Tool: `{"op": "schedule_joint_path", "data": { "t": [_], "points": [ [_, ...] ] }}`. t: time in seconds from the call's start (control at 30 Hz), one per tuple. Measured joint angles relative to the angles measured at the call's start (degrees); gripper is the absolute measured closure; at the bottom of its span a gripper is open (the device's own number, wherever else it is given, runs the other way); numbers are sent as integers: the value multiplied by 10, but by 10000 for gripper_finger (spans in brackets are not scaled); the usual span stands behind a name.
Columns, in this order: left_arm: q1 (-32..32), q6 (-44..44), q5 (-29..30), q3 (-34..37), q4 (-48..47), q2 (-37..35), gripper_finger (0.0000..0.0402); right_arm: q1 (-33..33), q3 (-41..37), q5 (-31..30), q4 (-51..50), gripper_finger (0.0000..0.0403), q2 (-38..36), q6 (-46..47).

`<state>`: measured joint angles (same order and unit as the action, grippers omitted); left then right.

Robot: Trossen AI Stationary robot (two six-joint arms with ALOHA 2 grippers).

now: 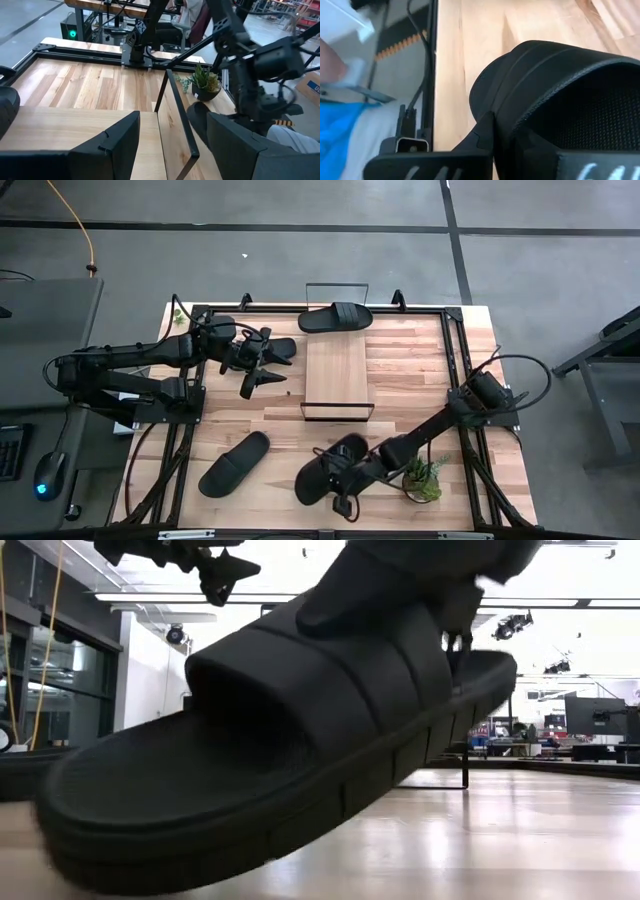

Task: Pick and place slides into the shelf
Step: Put the black slide on the shelf

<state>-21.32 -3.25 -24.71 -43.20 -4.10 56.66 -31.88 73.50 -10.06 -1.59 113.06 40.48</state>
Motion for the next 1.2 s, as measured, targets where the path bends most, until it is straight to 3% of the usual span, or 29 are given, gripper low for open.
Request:
{"op": "schedule_joint_path", "data": {
  "t": [0.2,0.37,0.53,0.83,1.2],
  "points": [
    [0,-4,-3,0,-7,0,190,0,92,0,-168,402,0,-35],
    [1,-17,-41,0,-8,0,190,0,175,0,-328,402,0,-80],
    [23,-17,-51,0,2,0,190,0,254,-9,-433,403,0,-116],
    [94,-45,-54,0,69,0,190,9,333,36,-457,403,-1,-230],
    [128,-128,-16,0,136,19,190,60,345,82,-493,403,-1,-277]
  ]
}}
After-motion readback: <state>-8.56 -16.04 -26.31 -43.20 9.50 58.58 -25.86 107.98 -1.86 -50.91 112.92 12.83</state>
